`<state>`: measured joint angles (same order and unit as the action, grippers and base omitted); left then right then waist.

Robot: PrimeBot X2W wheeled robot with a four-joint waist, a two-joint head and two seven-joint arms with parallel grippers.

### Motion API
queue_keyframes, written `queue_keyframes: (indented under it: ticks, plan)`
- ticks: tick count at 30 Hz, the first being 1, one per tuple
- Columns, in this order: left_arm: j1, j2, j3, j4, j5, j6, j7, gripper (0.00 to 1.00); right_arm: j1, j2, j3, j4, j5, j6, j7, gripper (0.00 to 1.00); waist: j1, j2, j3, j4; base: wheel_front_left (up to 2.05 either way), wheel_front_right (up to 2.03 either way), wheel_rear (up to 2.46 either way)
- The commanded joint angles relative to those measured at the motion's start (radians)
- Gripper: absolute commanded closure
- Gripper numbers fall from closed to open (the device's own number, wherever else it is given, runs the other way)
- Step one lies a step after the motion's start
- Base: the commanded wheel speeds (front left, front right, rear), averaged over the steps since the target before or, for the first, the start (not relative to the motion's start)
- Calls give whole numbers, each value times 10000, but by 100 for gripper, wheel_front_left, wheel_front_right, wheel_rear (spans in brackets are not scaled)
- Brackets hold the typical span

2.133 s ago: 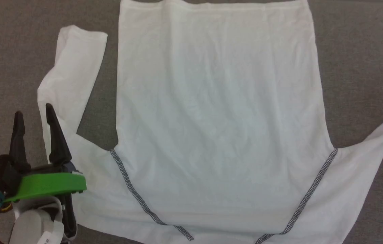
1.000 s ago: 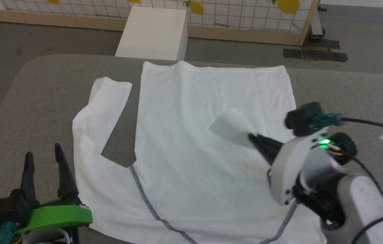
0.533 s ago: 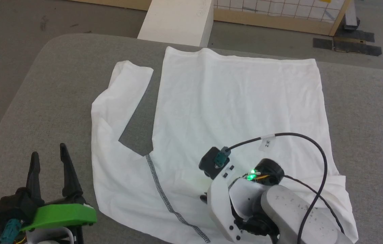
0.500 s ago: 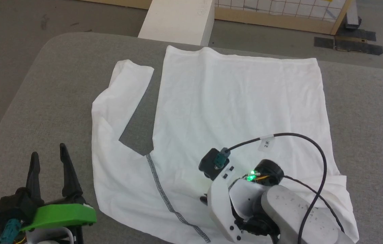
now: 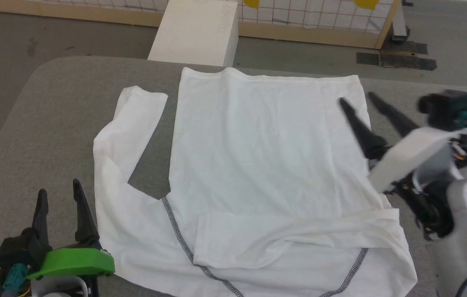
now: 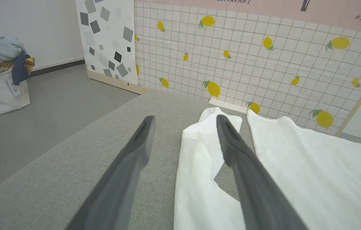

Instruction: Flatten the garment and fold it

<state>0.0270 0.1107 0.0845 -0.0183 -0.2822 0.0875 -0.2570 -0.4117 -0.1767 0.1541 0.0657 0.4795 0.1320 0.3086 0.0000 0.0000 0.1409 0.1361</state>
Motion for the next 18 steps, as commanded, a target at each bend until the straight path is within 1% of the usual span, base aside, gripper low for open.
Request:
queue_keyframes:
  ticks: [1,4,8,12,14,18]
  plan:
    - [-194,108,-22,51,52,-62,-43,0,412,24,-588,-211,-453,-13,-384,0,0,0,-212,-308,0,0,0]
    - [-266,174,-73,141,92,-69,-24,0,1206,126,-1874,-809,-1670,-13,-1437,0,0,0,-242,-503,0,0,0]
    - [-354,204,-179,263,127,-79,2,0,2356,558,-2900,-1269,-2739,-13,-2816,0,0,0,-210,-725,0,0,0]
    - [-429,167,-331,435,151,-84,8,0,3347,930,-3298,-1159,-3275,-13,-3793,0,0,0,-169,-857,0,0,0]
    - [-467,211,-368,544,169,-97,33,0,3715,1117,-3425,-1092,-3198,-13,-4149,0,0,0,-134,-921,0,0,0]
    - [-759,252,-450,764,131,-153,94,0,4173,1246,-3563,-993,-3009,-13,-4586,0,0,0,31,-912,0,0,0]
